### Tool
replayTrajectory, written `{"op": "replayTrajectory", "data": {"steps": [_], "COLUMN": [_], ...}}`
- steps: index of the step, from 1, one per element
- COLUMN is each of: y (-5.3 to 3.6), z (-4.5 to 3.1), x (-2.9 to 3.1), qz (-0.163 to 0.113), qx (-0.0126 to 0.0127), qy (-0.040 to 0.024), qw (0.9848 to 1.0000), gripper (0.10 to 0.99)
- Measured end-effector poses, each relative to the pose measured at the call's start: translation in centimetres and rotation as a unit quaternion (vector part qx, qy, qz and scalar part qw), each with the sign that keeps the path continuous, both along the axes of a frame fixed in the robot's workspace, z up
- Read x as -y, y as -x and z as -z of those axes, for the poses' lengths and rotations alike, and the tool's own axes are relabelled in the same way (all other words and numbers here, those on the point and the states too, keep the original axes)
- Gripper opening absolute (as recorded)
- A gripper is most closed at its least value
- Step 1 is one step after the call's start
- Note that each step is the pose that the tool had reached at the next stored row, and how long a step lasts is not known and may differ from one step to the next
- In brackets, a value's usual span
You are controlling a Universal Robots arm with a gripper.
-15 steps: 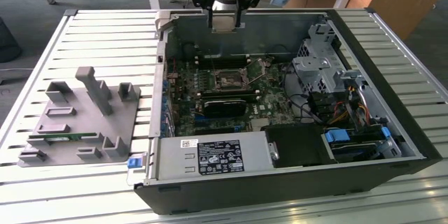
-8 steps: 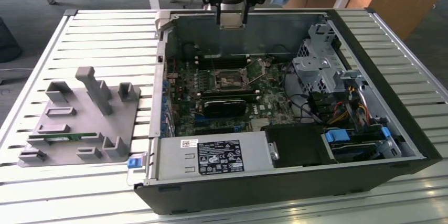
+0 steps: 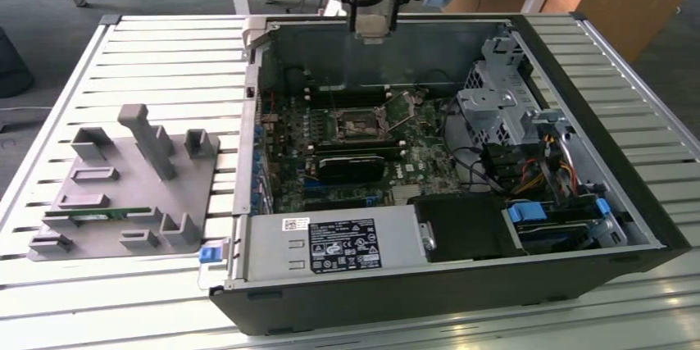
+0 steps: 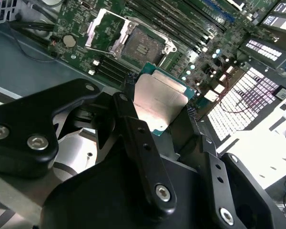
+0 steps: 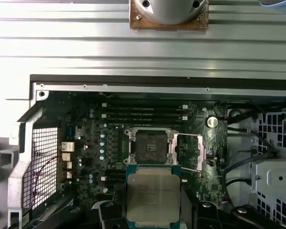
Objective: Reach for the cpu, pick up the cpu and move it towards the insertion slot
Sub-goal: 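Pick up the cpu and move it towards the insertion slot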
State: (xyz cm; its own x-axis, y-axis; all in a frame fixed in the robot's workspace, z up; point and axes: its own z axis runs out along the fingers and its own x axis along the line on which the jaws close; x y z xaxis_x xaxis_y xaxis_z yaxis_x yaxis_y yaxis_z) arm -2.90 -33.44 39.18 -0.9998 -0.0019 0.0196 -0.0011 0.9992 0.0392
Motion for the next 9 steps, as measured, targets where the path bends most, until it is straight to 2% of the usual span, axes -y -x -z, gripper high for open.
{"op": "replayTrajectory", "data": {"steps": [5,9], "y": [-0.77,-0.91], "z": [0.0,0.0], "x": [-0.4,-0.43], "qz": [0.0,0.0], "qx": [0.0,0.0], "qy": [-0.0004,-0.0004], "qw": [1.0,1.0], "gripper": [0.541,0.541]}}
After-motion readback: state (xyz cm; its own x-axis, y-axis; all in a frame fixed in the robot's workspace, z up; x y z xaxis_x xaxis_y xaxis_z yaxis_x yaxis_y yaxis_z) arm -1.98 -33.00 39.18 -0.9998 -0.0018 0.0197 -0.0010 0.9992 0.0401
